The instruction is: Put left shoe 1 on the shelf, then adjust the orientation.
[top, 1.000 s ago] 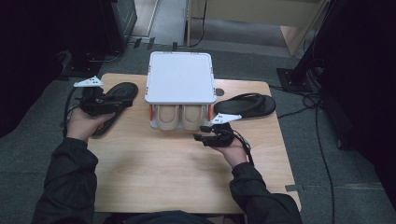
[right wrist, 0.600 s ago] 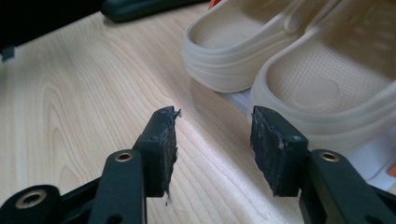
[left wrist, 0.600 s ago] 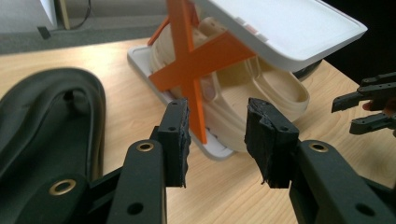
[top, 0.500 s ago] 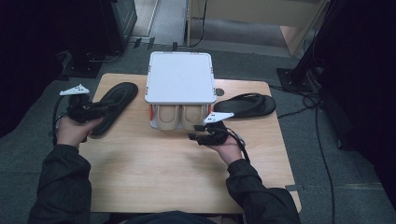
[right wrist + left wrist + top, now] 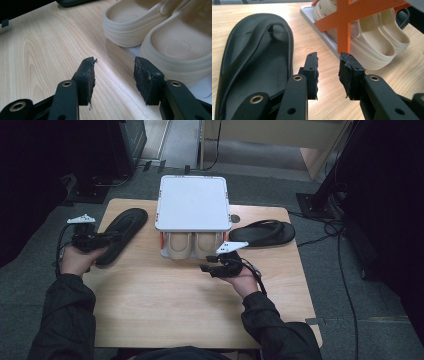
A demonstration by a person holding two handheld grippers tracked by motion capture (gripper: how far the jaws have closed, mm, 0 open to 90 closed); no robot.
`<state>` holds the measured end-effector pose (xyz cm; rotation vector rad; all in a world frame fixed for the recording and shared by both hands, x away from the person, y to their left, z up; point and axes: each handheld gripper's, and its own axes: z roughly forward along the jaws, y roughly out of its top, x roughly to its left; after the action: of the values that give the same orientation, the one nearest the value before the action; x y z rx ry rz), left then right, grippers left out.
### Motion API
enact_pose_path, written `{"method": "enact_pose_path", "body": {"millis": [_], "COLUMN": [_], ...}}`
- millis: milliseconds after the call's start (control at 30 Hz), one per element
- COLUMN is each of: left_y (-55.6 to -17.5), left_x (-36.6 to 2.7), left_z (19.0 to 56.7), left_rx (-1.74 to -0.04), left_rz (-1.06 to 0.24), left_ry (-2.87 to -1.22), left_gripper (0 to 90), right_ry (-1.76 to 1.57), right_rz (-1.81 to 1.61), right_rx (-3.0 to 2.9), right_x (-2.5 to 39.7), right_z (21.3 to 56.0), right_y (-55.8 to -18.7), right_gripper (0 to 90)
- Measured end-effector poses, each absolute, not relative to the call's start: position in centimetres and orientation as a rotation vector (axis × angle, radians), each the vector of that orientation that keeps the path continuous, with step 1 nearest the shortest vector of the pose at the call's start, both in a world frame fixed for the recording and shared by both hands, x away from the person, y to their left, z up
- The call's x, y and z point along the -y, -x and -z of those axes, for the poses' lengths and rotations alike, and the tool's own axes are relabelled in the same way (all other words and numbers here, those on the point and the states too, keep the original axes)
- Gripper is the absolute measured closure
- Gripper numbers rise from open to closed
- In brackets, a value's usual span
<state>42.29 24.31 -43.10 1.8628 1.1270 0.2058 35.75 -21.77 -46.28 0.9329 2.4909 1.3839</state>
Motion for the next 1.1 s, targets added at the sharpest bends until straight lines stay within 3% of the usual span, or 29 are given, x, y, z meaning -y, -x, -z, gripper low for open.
{"method": "enact_pose_path", "body": {"millis": [700, 1100], "left_y": [-44.5, -45.3], "left_x": [-25.8, -24.8], "left_z": [46.2, 48.0], "left_rx": [-1.187, -1.215], "left_rz": [-0.235, -0.173], "left_ry": [-1.876, -1.947], "left_gripper": [68.4, 67.6], "right_ry": [-0.979, -0.971], "right_rz": [-1.369, -1.370], "right_rx": [-2.490, -2.489], "right_x": [22.3, 22.1], "right_z": [46.8, 46.9], "right_y": [-35.0, -35.1], "right_gripper": [51.6, 51.7]}}
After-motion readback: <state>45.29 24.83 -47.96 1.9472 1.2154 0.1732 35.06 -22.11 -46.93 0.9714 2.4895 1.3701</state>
